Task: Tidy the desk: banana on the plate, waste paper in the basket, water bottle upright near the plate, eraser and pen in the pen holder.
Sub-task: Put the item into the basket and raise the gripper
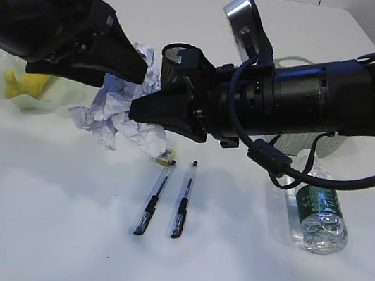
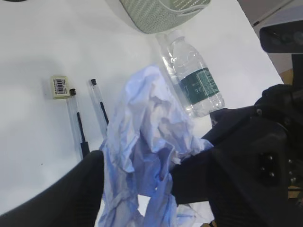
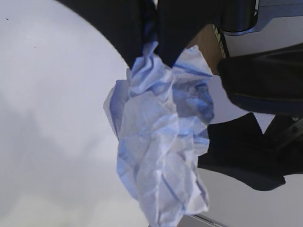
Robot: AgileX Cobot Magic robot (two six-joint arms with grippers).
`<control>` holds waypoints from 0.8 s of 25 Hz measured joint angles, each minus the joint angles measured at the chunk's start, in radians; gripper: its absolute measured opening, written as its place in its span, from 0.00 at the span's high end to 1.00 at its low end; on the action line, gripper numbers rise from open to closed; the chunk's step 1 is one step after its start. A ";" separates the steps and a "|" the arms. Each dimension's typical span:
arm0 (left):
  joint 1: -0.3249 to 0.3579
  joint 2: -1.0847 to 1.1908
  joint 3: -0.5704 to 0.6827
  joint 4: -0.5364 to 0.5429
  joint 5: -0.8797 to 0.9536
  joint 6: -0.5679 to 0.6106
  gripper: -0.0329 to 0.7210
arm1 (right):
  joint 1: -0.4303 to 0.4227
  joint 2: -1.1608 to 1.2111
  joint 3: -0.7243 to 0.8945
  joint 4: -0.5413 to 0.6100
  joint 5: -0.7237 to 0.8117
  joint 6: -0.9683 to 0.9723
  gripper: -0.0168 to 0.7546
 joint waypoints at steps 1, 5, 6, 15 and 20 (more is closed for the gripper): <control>0.000 0.000 0.000 0.000 -0.004 0.000 0.30 | 0.000 0.000 0.000 0.000 0.000 0.000 0.98; 0.000 0.000 0.000 0.002 -0.027 0.000 0.27 | 0.000 0.000 0.000 0.002 0.000 0.000 0.98; 0.000 0.000 0.000 0.007 -0.039 0.000 0.27 | 0.000 0.000 0.000 0.002 0.000 0.000 0.98; 0.121 0.000 0.000 0.054 -0.035 0.000 0.27 | 0.000 0.000 0.000 0.004 0.000 0.000 0.98; 0.277 0.000 0.000 0.168 0.051 0.000 0.32 | 0.000 0.000 0.000 0.004 0.000 0.000 0.98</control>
